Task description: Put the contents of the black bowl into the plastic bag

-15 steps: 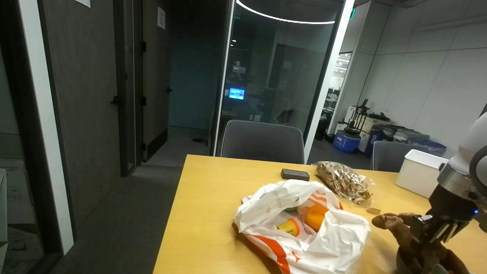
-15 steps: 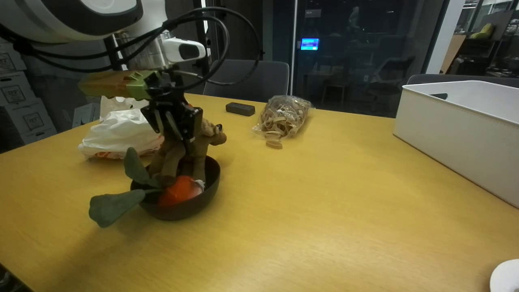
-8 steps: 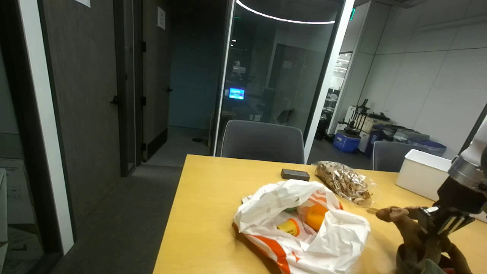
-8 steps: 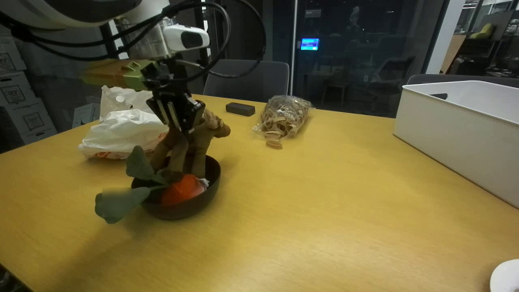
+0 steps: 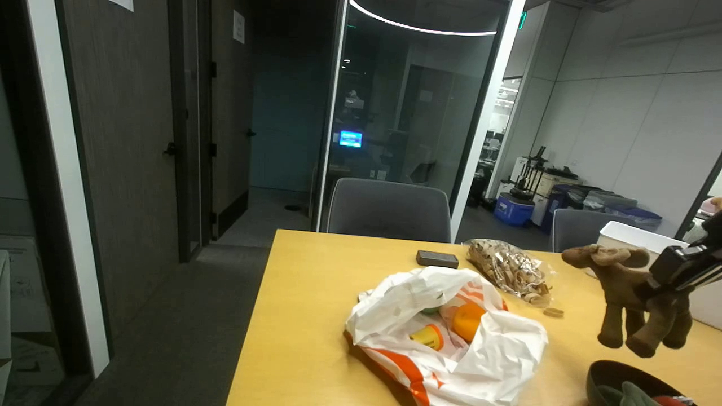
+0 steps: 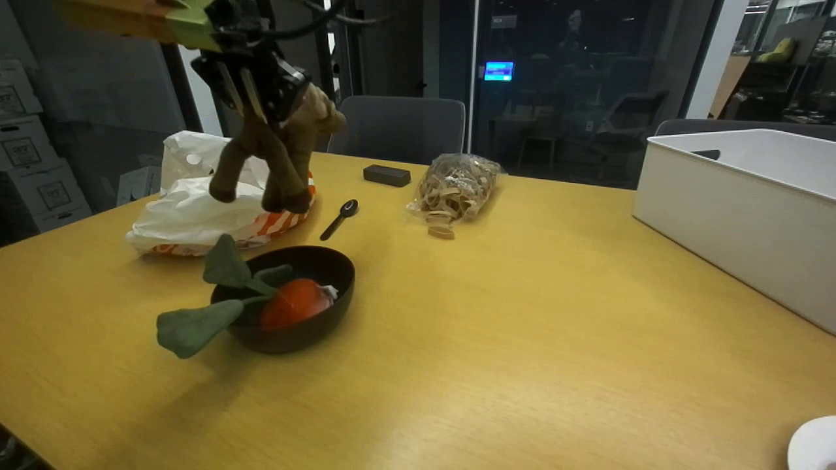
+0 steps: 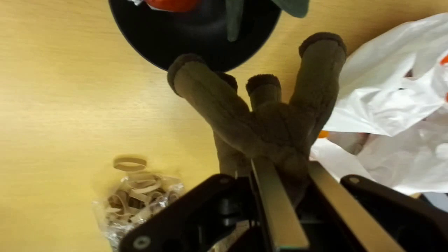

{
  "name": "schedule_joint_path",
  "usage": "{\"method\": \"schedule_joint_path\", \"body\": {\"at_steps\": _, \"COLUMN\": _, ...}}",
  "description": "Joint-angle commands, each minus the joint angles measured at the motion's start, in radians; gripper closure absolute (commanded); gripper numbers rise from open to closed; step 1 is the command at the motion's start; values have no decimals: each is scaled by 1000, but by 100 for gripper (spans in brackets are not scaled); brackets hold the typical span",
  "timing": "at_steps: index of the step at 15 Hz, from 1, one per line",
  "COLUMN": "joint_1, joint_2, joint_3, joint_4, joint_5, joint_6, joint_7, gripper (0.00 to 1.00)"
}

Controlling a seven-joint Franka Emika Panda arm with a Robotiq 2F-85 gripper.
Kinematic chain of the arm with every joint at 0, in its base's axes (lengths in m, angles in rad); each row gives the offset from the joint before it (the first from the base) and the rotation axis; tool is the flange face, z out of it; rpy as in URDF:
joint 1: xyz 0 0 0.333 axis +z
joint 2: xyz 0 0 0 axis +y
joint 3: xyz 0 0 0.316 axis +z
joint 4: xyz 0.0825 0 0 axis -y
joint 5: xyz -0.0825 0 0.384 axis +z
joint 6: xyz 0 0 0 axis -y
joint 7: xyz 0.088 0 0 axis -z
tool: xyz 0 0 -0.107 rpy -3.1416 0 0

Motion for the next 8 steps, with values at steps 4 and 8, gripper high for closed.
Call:
{"method": "schedule_joint_path", "body": {"at_steps": 4, "joint_1": 180, "joint_2": -93, "joint_3": 49, "joint_4": 62, "joint_5": 55, "joint_6": -163, "joint_7": -136, "gripper": 91}}
{"method": "schedule_joint_path", "body": {"at_steps": 8, "joint_1": 312, "joint_2": -66, "joint_3": 77, "joint_4": 105, "joint_5": 112, "joint_6": -144, "joint_7": -220, "gripper": 91}}
